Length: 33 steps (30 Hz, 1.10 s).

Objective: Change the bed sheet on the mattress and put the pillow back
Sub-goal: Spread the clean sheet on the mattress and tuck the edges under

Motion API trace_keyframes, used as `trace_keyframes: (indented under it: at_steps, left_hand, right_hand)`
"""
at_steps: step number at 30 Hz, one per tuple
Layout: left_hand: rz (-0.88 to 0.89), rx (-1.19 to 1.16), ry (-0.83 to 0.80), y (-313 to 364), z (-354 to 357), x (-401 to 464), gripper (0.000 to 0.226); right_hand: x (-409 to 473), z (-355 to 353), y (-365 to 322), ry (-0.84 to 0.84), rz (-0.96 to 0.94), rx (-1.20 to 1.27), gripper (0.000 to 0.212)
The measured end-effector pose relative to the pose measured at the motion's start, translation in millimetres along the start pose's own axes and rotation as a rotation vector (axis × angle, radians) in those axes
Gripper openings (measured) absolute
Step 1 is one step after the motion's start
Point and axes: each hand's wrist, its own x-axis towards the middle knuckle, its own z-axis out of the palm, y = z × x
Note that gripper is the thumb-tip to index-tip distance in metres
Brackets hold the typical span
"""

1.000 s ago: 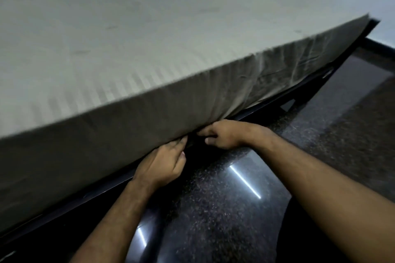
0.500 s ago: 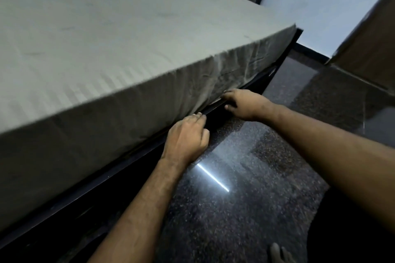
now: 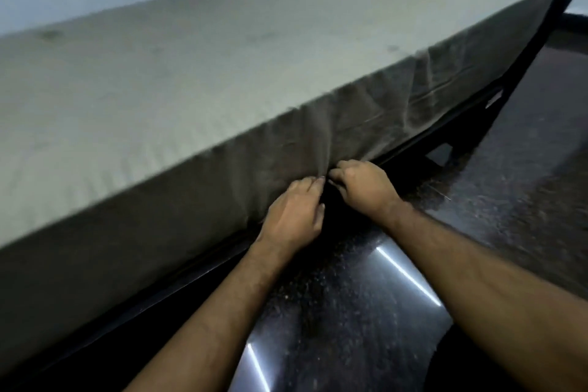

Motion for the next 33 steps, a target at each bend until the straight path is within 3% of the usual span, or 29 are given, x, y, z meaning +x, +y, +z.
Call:
trace_keyframes:
  at_steps: [4, 7, 11, 14, 19, 23, 26, 28, 33]
  left_hand:
    - [-0.129, 0.06, -0.05, 9, 11, 27, 0.06]
    - [-0.208, 0.012, -0.171, 11, 14, 37, 0.056]
    - [-0.175, 0.197, -0.32, 15, 18, 37, 0.078]
    - [-0.195, 0.197, -0.394, 14, 18, 47, 0.083]
    - [-0.207, 0.164, -0.47, 14, 13, 49, 0.095]
    - [-0.204, 0.228, -0.422, 28, 9, 37, 0.093]
    - [-0.108, 0.322, -0.08, 41, 8, 30, 0.064]
    - [-0.12, 0.272, 0.032, 42, 17, 28, 0.048]
    - [-0.143, 0.285, -0.072, 42, 38, 27, 0.06]
  right_hand:
    - [15, 22, 32, 0.148, -0.184, 0.026, 0.031]
    - [15, 34, 41, 0.222, -0.237, 0.066, 0.031]
    - [6, 37, 45, 0.239, -0.083, 0.166, 0.027]
    - [12, 35, 51, 0.228, 0.039, 0.238, 0.014]
    - [21, 38, 55, 0.25, 0.017, 0.141, 0.017]
    - [8, 45, 64, 0.332, -0.178, 0.162, 0.011]
    - [-4, 39, 85, 0.316, -0.347, 0.193, 0.006]
    - [-13, 38, 101, 0.284, -0.39, 0.177, 0.008]
    - [-5, 45, 117, 0.217, -0.319, 0.174, 0.016]
